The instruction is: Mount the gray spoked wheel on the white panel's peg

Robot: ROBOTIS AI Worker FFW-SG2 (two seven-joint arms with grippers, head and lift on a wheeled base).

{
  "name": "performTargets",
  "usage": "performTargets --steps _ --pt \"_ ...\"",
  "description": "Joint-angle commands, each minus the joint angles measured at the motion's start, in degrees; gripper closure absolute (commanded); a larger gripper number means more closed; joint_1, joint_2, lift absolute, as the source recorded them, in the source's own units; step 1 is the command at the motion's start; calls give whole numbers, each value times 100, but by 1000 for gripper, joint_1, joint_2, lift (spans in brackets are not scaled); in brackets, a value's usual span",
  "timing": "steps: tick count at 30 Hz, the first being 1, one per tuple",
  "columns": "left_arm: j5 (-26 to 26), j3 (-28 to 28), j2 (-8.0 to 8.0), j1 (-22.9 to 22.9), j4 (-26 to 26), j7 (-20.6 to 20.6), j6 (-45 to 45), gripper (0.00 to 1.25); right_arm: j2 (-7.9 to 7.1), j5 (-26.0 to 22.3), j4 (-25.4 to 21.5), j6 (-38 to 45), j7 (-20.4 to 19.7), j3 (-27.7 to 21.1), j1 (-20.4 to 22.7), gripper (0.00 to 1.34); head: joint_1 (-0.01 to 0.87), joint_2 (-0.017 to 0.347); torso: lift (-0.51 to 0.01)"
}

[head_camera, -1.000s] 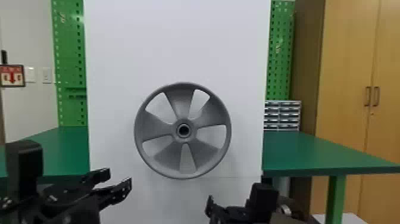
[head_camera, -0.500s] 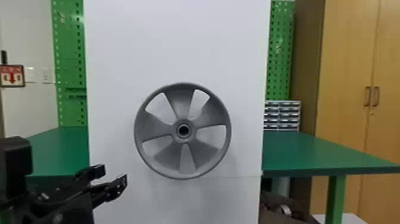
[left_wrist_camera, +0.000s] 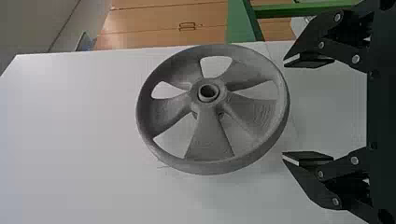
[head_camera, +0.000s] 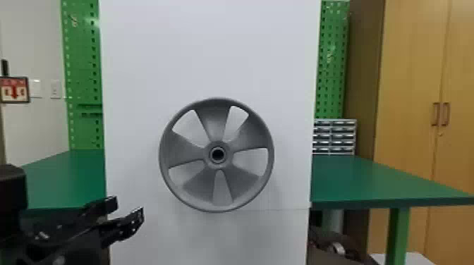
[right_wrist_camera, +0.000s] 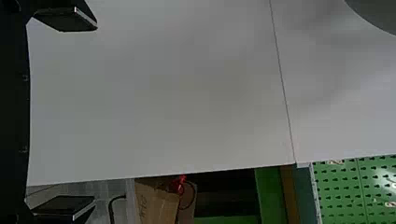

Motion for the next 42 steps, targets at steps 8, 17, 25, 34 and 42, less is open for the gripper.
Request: performTargets --steps 8,17,25,34,42 --pt "-8 90 -30 69 -9 0 0 535 145 314 282 -274 45 -330 376 9 121 -8 -429" --pt "-26 143 -48 87 -18 -27 0 536 145 401 282 -335 53 -365 420 32 121 -8 -429" --pt "-52 152 -65 96 -18 -27 0 535 92 375 291 -335 62 -321 403 35 121 -8 -429" --pt "-69 152 -91 87 -18 -27 0 535 75 366 291 -353 62 -330 412 36 121 -8 -429" --pt "-105 125 -91 78 -18 -35 0 536 75 349 326 -406 71 -330 420 36 121 -8 -429"
